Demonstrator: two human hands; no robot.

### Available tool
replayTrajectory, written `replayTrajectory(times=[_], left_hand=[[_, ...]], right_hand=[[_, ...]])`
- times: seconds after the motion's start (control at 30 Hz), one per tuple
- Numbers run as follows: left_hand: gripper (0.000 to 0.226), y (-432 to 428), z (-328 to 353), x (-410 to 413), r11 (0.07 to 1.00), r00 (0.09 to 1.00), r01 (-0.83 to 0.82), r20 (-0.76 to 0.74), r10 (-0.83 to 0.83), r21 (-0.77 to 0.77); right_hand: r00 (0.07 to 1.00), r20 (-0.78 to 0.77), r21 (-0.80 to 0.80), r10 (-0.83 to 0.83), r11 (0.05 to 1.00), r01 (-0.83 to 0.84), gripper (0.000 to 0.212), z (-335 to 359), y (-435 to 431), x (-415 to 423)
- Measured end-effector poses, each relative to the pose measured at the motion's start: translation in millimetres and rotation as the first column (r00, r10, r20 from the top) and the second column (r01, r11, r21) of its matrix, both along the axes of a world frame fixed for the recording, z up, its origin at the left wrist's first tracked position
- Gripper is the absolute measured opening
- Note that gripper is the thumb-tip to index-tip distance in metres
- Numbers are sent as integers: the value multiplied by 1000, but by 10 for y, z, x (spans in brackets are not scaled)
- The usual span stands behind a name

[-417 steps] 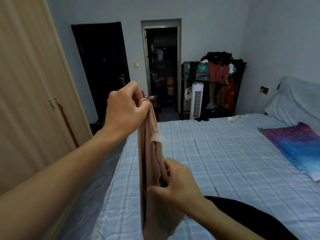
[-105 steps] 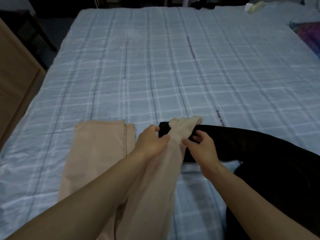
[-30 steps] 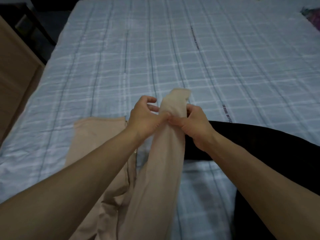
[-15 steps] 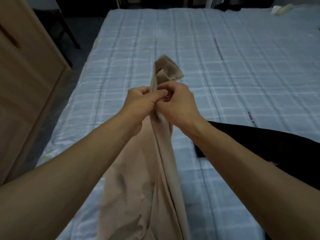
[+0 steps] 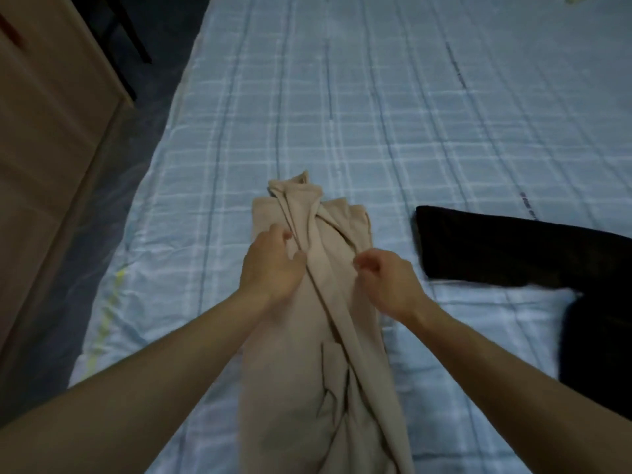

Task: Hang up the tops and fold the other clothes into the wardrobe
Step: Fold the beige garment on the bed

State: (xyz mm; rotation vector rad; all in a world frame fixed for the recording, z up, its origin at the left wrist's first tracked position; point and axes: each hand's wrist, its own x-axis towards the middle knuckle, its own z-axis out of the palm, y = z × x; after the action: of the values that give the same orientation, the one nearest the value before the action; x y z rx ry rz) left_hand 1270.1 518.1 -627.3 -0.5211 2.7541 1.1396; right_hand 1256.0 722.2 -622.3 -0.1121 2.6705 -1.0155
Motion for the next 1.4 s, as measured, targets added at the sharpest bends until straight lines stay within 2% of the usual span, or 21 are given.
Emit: replayTrajectory(times=[0.07, 0.13, 0.2, 0.27, 0.37, 0.47, 0.6, 0.7, 0.77, 0.83, 0.9, 0.97, 1.03, 1.1, 1.17, 1.27, 1.4], left_hand=[[33, 123, 33, 128, 991, 985, 127, -112, -131, -46], [32, 230, 69, 245, 937, 926, 318, -163, -339, -145], [42, 316, 102, 355, 803, 800, 530, -155, -580, -273], [52, 384, 111, 465, 620, 637, 685, -97, -764, -382], [49, 450, 98, 617, 413, 457, 774, -27, -889, -481], [40, 474, 84, 763, 312, 369, 779, -5, -930, -543], [22, 471, 81, 962, 327, 348, 749, -78, -934, -576], [14, 474, 95, 1101, 342, 379, 717, -72, -923, -607], [14, 398, 144, 1183, 394, 406, 690, -126, -905, -608], [8, 276, 176, 1277, 487, 457, 655, -210, -864, -577], [11, 127, 219, 1378, 557, 532, 627, -223, -817, -545], [11, -9, 209, 1466, 528, 601, 642, -62, -797, -556], [14, -86, 163, 1576, 510, 644, 690, 114, -756, -514], [16, -96, 142, 1707, 577, 681, 668, 73, -728, -470], [15, -52, 151, 1867, 638, 708, 606, -43, -705, -475], [14, -11, 169, 2193, 665, 692, 585, -142, -708, -465], [15, 19, 163, 2648, 593, 594, 659, -164, -788, -462]], right_hand=[[1000, -20, 10, -9, 1000, 9, 27, -43, 107, 220], [1000, 3, -6, -18, 1000, 18, 23, -54, 190, 419], [999, 42, -15, -9, 1000, 9, 23, -40, 244, 597], [998, 51, -14, 21, 1000, -21, 28, -2, 280, 782], [994, 105, 6, 38, 999, -38, 49, 64, 328, 1062], [986, 162, 23, 44, 999, -49, 64, 69, 379, 1369], [991, 127, 69, 47, 996, -57, 67, 5, 422, 1720], [992, 119, 48, 28, 998, -34, 65, -15, 437, 1875], [995, 92, 17, 36, 999, -37, 62, 21, 411, 1970], [997, 29, -42, 68, 997, -66, 57, 67, 361, 2081], [983, -18, -73, 184, 980, -185, 50, 119, 282, 2212], [932, -23, 21, 361, 933, -360, 40, 156, 186, 2339], [884, -25, 189, 467, 870, -454, 38, 146, 115, 2426], [861, -58, 302, 505, 831, -467, 42, 135, 93, 2478], [847, -96, 347, 522, 815, -463, 48, 94, 119, 2547], [854, -136, 304, 502, 842, -446, 52, 35, 207, 2723], [834, -265, 200, 485, 873, -444, 48, -61, 361, 2975]])
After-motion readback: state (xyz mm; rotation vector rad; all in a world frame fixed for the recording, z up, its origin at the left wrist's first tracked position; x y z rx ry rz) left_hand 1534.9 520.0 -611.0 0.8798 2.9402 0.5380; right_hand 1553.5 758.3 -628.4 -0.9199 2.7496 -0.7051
